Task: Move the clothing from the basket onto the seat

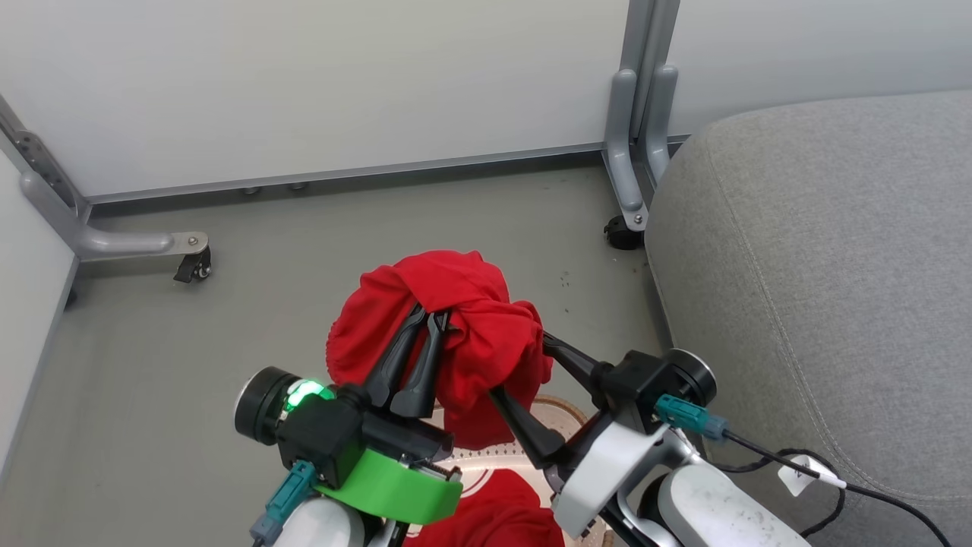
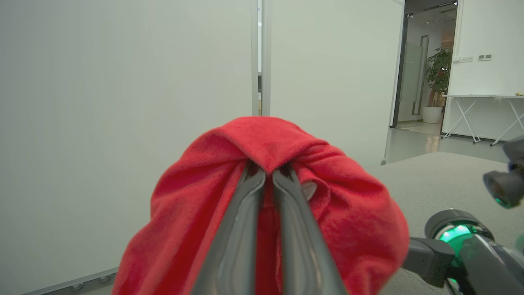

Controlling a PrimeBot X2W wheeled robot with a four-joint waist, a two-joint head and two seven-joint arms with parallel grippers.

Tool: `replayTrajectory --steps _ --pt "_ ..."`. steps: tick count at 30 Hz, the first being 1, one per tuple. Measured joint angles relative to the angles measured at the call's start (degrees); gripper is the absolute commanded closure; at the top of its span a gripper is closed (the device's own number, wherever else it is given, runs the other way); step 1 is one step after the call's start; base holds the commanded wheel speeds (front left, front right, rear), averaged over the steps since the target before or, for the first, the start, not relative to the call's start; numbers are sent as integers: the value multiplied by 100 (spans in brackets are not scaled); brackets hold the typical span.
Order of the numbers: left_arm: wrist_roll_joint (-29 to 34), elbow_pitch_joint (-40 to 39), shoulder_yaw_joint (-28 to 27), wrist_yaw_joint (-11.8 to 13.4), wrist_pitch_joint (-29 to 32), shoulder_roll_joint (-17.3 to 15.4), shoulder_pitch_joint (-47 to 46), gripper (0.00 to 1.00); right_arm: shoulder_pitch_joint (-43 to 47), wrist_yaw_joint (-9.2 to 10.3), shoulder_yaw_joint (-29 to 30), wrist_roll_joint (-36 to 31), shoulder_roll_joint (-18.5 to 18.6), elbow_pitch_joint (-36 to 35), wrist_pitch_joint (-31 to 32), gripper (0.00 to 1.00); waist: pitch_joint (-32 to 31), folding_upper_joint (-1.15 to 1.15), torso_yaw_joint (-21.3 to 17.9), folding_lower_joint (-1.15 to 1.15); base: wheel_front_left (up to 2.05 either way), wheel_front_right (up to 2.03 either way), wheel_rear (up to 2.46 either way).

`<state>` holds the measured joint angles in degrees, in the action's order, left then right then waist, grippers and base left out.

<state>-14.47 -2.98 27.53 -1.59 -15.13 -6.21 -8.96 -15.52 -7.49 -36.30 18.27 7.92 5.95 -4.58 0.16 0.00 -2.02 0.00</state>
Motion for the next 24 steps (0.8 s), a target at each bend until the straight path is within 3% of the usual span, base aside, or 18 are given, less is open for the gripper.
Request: replayTrajectory --steps 1,2,3,4,24 --pt "0 8 3 -11 0 0 -1 100 -69 0 -60 71 -10 83 1 0 -1 0 10 0 0 0 0" --pt "0 15 7 -19 0 1 -1 100 -117 0 -88 100 -23 151 0 52 -3 0 17 0 0 0 0" --pt "0 29 12 -22 0 4 -1 100 -164 0 -113 123 -42 212 -9 66 -4 0 24 0 0 0 0" --pt "0 40 15 -25 0 5 -1 100 -211 0 -142 175 -56 280 -10 100 -5 0 31 0 0 0 0" --pt "-2 123 -12 -36 0 21 -5 100 -481 0 -267 392 -80 698 -308 100 -3 0 1 0 0 0 0"
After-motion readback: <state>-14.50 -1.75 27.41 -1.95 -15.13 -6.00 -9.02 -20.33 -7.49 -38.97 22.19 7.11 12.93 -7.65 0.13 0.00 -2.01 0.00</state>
